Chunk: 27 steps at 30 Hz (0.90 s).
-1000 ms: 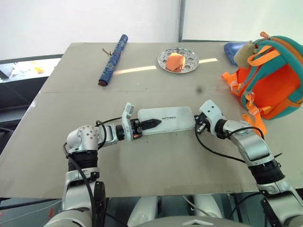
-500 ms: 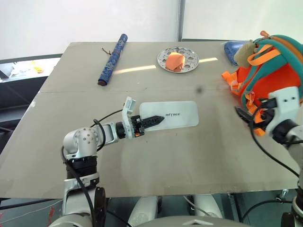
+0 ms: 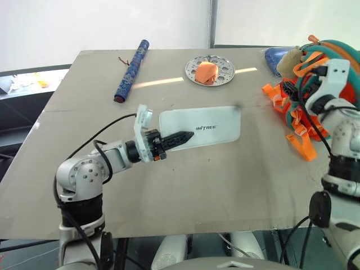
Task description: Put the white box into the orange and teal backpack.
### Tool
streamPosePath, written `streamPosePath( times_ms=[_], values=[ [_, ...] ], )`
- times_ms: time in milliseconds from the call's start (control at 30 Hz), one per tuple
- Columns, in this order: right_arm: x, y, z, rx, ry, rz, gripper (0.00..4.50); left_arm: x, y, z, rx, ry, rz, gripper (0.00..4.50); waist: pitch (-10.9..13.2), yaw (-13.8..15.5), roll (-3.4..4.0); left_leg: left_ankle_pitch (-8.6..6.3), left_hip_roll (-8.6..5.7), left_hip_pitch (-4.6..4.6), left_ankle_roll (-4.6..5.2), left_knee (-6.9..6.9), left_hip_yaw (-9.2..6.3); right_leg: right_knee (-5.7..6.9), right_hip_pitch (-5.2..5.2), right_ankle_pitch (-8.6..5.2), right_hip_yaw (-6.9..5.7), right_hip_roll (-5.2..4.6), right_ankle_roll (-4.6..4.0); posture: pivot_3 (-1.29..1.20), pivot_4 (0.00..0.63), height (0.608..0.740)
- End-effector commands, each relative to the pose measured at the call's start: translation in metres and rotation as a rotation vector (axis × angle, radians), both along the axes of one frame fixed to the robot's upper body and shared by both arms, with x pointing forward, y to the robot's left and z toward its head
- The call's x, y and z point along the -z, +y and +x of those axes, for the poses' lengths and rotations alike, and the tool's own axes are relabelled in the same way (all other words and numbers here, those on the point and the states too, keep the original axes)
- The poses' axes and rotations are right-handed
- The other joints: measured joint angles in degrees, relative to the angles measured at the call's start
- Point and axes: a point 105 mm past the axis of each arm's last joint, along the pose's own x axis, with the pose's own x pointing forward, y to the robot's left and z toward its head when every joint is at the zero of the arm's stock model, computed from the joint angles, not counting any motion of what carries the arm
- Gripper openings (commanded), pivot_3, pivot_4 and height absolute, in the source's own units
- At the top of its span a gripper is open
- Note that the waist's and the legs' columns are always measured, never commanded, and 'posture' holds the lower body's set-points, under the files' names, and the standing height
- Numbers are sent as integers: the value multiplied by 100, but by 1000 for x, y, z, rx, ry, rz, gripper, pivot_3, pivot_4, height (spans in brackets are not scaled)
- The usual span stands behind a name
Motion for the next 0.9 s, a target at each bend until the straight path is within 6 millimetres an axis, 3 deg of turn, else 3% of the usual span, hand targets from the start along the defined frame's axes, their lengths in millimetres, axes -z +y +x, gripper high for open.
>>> streamPosePath(
  times_ms=[33,267,333,467,600,667,767,900],
  values=[
    [-6,-4,19,15,-58,-98,3368,-16,1,-7,-5,-90,-24,1105,0,0,0,0,0,-1,0,0,0,-3,0,0,-2,2,0,0,150,733],
    [-20,9,34,-57,-139,-187,52,-14,16,-1,-127,-126,-50,1105,1,-18,0,0,2,-6,0,4,-5,-2,0,1,-3,0,0,0,150,733],
    [-29,23,34,-137,-192,-240,52,-13,21,2,-170,-134,-63,1105,1,-22,0,0,2,-5,0,4,-5,-1,0,1,-3,0,0,0,150,733],
    [-67,80,16,-471,-371,-275,52,-22,44,22,-331,-136,-179,1105,5,-70,4,0,3,-5,0,4,-4,-2,-1,2,-2,1,0,0,150,733],
    [-113,129,-20,-753,-557,-259,52,-26,85,49,-574,-137,-240,1105,8,-154,6,0,5,-24,-1,5,-10,6,-26,2,-4,2,0,0,150,733],
    [-120,149,-41,-882,-593,-252,52,-25,103,58,-677,-132,-253,1105,7,-170,5,1,5,-61,-2,11,-11,18,-64,3,-1,1,0,0,150,733],
    [-102,170,-72,-1058,-546,-260,52,-27,113,60,-721,-140,-262,1105,7,-158,5,2,6,-75,-4,10,-28,27,-82,3,-15,0,-1,0,150,733],
    [-38,176,-97,-1173,-322,-318,52,-28,115,53,-691,-149,-242,1105,2,-88,-3,1,-5,-100,-4,20,-73,31,-83,3,-62,-15,-1,0,150,733]
  ],
)
